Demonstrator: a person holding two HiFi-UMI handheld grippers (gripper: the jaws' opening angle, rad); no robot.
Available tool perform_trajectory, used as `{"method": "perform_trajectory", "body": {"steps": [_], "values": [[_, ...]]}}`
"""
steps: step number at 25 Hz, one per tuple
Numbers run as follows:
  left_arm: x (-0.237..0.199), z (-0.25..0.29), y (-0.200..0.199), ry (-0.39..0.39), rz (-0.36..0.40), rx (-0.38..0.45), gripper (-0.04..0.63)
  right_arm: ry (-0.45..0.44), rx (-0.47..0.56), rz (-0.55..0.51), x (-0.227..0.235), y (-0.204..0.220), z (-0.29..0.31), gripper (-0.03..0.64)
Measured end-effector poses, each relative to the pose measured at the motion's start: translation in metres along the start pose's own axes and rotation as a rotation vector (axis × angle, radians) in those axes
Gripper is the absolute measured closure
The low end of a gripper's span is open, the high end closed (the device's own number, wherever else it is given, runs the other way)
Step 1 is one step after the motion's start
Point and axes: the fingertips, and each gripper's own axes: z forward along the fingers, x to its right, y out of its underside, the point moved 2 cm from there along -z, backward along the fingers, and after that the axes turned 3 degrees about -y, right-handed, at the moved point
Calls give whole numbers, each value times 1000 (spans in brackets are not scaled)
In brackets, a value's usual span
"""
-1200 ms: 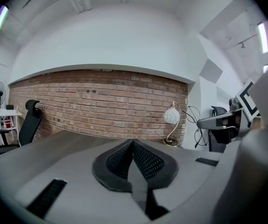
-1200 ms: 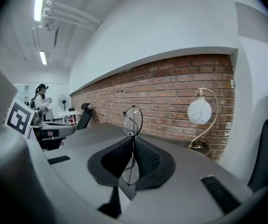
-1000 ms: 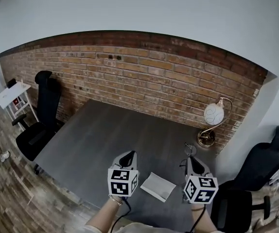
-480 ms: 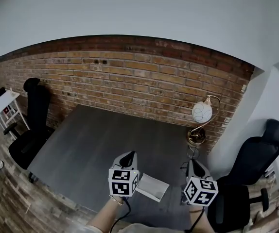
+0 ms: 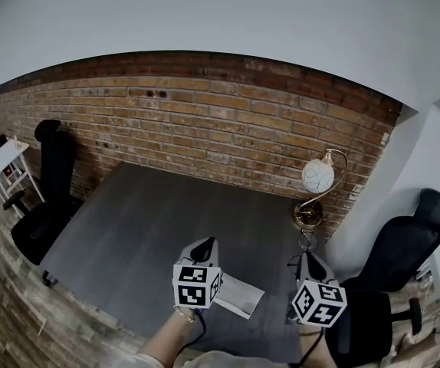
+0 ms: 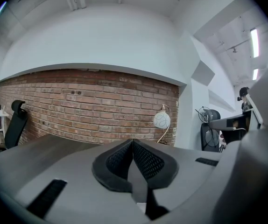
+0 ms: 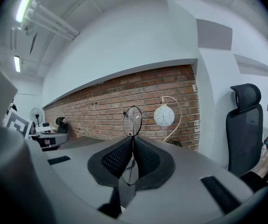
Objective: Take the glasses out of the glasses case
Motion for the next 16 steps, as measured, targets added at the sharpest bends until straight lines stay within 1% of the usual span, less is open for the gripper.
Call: {"method": "perform_trajectory", "body": {"steps": [7,16], "values": [[0,5,1,7,13,-5,577,4,3,11,2,0,3,575],[-2,9,-3,24,4,5,576,16,1,8,5,0,7,575]]}}
